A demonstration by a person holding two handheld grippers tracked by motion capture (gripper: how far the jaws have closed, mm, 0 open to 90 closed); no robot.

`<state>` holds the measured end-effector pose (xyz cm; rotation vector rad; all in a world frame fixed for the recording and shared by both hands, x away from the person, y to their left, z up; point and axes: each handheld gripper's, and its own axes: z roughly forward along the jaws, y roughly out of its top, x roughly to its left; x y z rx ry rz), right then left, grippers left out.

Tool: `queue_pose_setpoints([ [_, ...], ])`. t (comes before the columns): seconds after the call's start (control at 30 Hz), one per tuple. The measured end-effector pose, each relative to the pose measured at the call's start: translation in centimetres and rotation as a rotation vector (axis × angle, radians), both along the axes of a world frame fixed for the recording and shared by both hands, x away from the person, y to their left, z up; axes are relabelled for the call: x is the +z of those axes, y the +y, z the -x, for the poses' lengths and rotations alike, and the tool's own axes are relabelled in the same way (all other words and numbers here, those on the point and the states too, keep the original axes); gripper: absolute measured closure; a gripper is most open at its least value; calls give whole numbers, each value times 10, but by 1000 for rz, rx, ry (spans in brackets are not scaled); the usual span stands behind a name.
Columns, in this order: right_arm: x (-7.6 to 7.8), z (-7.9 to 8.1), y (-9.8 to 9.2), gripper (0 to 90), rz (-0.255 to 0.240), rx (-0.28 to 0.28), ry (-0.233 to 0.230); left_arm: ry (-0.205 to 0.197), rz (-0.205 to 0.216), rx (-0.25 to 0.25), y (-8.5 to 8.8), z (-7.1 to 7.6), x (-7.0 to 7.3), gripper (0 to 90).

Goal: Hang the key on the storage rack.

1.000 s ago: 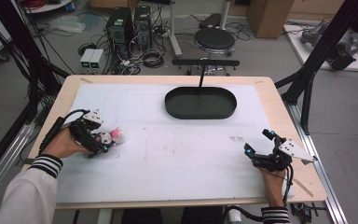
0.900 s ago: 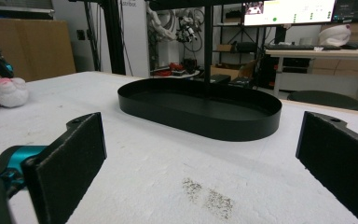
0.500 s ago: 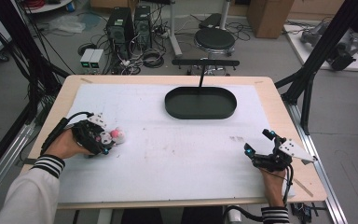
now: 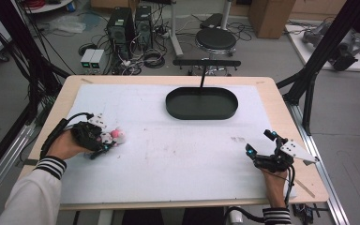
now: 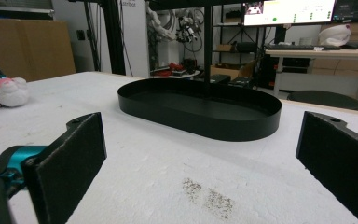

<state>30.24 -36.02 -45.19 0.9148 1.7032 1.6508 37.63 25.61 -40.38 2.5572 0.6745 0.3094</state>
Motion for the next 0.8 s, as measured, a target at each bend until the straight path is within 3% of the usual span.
queue_pose_setpoints([
  [0.43, 0, 0, -1, 5, -6, -4, 0, 0, 18, 16, 4, -1, 1, 500],
  [0.63, 1, 0, -4, 4, -35, 0, 12, -18, 83, 13, 9, 1, 9, 500],
  [0.8, 5, -1, -4, 5, -14, 25, 38, -28, 99, -13, 7, 0, 17, 500],
])
